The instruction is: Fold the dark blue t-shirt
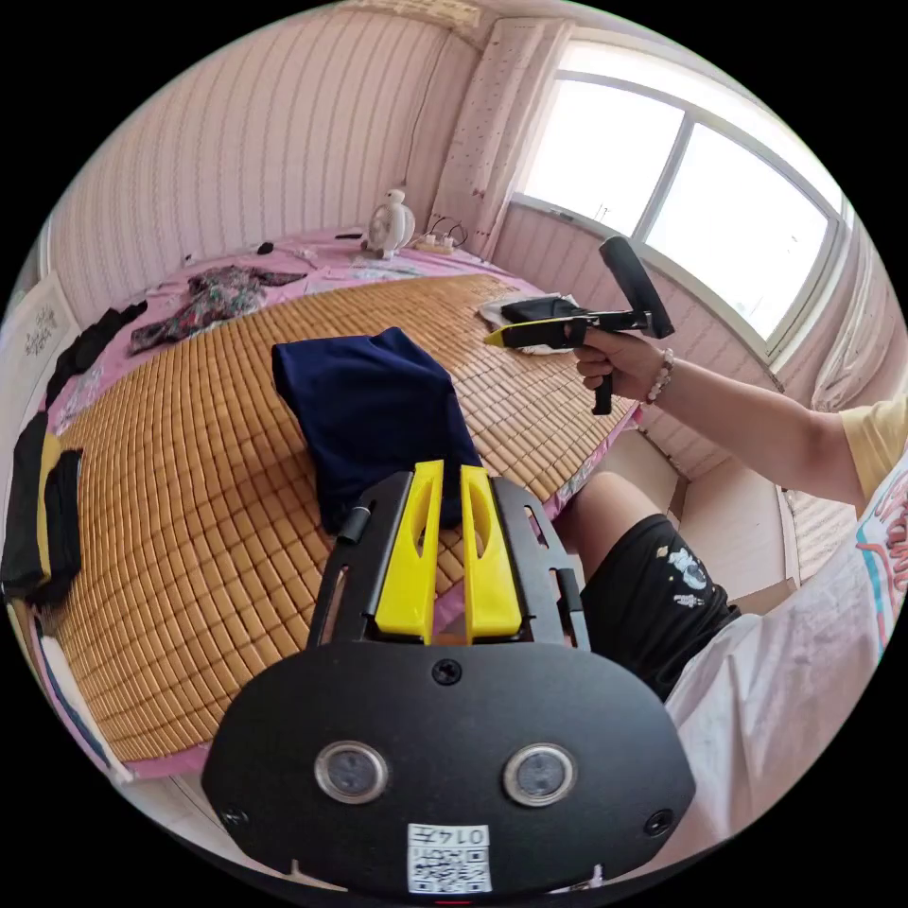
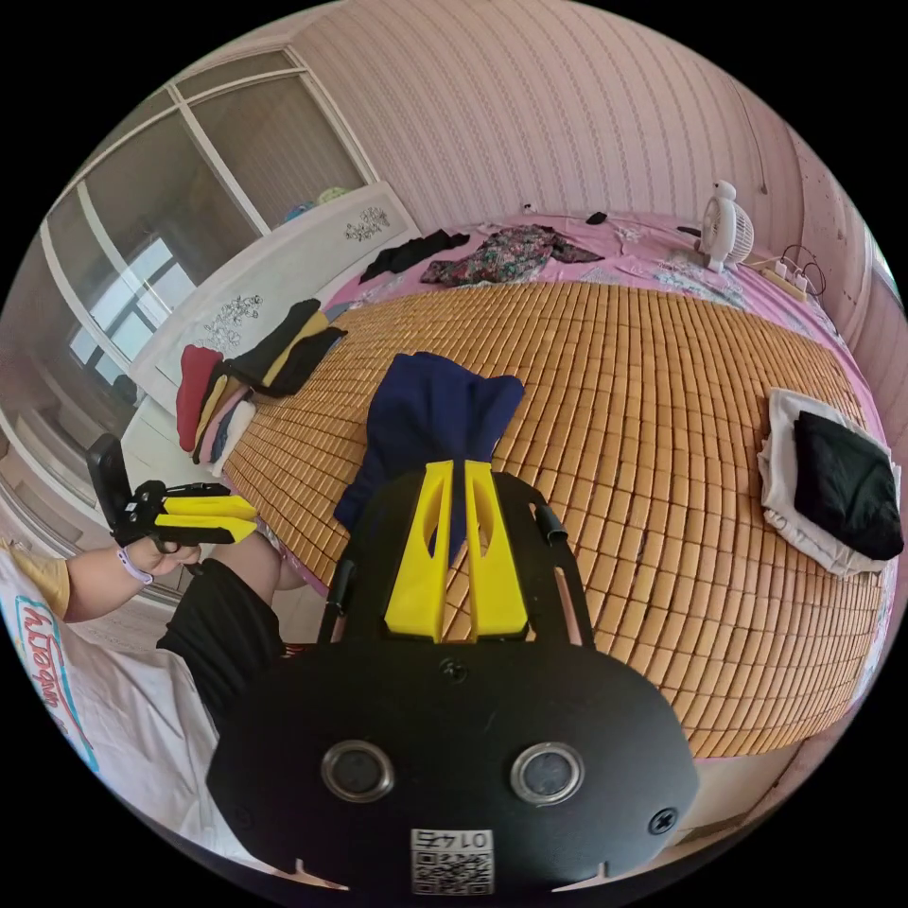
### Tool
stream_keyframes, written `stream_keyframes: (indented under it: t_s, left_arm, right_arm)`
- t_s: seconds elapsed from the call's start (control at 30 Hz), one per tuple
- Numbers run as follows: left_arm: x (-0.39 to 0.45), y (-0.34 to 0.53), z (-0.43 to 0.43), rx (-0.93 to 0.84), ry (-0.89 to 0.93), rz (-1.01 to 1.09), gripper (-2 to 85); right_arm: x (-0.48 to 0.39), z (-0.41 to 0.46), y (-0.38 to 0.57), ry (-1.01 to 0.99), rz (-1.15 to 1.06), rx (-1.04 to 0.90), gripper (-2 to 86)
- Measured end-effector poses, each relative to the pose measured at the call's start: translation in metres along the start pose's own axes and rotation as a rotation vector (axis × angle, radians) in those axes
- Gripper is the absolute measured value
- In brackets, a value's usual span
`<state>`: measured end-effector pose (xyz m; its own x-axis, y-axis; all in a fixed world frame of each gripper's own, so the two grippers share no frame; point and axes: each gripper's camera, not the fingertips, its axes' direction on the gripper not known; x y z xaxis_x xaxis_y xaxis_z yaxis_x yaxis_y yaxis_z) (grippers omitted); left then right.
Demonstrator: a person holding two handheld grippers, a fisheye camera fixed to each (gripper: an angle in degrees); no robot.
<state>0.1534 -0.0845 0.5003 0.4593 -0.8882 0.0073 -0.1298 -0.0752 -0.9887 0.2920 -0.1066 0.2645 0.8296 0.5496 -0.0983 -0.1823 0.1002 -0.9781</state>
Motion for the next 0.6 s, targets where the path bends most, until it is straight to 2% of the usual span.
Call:
stream_keyframes:
  t_s: [0.13,0.23,0.4,0.5,0.57,0.6]
  left_arm:
    - [-0.040,0.067,0.007,-0.129,-0.046,-0.194,3.8]
    - [-0.062,0.079,0.002,-0.122,-0.049,-0.285,4.6]
    - [-0.089,0.058,0.004,-0.062,-0.094,-0.311,4.9]
    - [-0.106,0.044,0.009,-0.043,-0.110,-0.325,5.1]
    - [-0.118,0.037,0.014,-0.054,-0.106,-0.329,5.4]
    - [-0.120,0.036,0.015,-0.059,-0.102,-0.327,5.6]
  right_arm:
    - [-0.025,0.044,0.017,-0.063,-0.061,-0.133,2.8]
    - [-0.066,0.079,0.011,-0.083,-0.211,-0.212,4.5]
    - [-0.137,0.137,-0.008,-0.059,-0.467,-0.263,5.9]
    - [-0.153,0.163,-0.014,0.005,-0.500,-0.269,4.0]
    - [-0.150,0.182,-0.013,0.062,-0.483,-0.337,2.9]
    - [-0.146,0.179,-0.012,0.058,-0.489,-0.301,2.1]
